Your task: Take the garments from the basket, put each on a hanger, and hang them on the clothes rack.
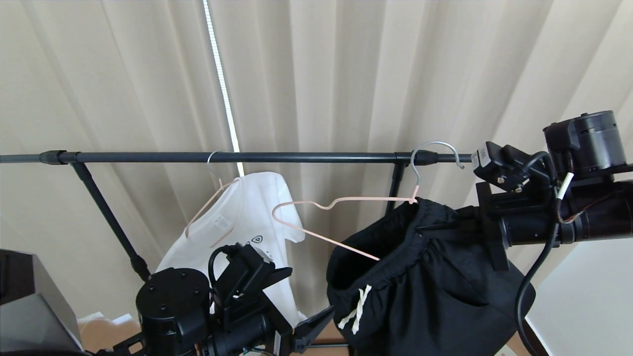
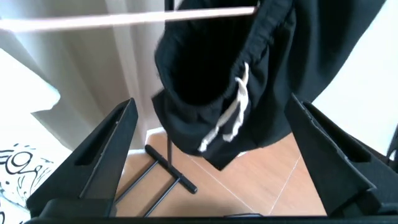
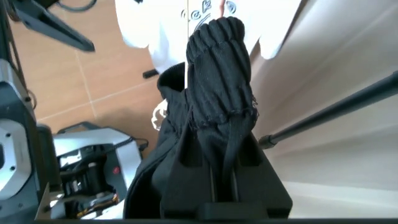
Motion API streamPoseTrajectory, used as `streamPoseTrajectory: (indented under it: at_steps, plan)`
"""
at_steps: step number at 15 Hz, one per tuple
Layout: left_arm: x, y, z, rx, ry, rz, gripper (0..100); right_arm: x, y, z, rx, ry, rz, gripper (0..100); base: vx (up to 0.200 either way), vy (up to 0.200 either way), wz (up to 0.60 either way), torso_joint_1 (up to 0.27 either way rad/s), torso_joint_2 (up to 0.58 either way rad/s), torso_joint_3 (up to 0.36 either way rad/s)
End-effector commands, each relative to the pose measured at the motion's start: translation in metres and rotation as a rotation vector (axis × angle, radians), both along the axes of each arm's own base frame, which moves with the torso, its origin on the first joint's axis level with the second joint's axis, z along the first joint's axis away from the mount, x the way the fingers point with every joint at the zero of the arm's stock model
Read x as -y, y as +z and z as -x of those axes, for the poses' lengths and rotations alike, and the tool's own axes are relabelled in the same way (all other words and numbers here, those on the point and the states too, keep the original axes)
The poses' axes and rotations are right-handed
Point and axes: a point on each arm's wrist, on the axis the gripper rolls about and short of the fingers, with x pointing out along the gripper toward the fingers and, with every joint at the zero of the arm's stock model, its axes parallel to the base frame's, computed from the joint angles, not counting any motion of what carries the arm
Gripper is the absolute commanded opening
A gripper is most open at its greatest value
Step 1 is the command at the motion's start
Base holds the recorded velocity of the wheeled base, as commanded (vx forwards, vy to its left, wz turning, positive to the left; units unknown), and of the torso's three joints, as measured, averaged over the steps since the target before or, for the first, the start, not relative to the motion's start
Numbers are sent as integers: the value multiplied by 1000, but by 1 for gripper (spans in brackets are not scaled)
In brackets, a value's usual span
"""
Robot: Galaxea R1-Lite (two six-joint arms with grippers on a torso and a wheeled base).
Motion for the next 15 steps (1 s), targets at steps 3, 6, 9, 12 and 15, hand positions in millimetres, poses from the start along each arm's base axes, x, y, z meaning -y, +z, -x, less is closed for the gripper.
streamPoseTrajectory:
  at_steps: [3, 6, 9, 12, 15]
  plan:
    - [13, -19, -14, -41, 75, -26, 100, -4, -2, 10, 38, 16, -30, 0, 0, 0, 0, 0, 0, 0]
    - [21, -20, -24, -61, 138, 21, 100, -4, -5, 14, 63, 33, -48, 0, 0, 0, 0, 0, 0, 0]
    - [23, -18, -27, -78, 150, 61, 100, -2, -3, 20, 78, 58, -70, 0, 0, 0, 0, 0, 0, 0]
    - [24, -24, -28, -92, 158, 48, 100, 0, 2, 29, 94, 84, -90, 0, 0, 0, 0, 0, 0, 0]
    - [25, -25, -30, -81, 157, 60, 100, 4, 7, 42, 113, 120, -115, 0, 0, 0, 0, 0, 0, 0]
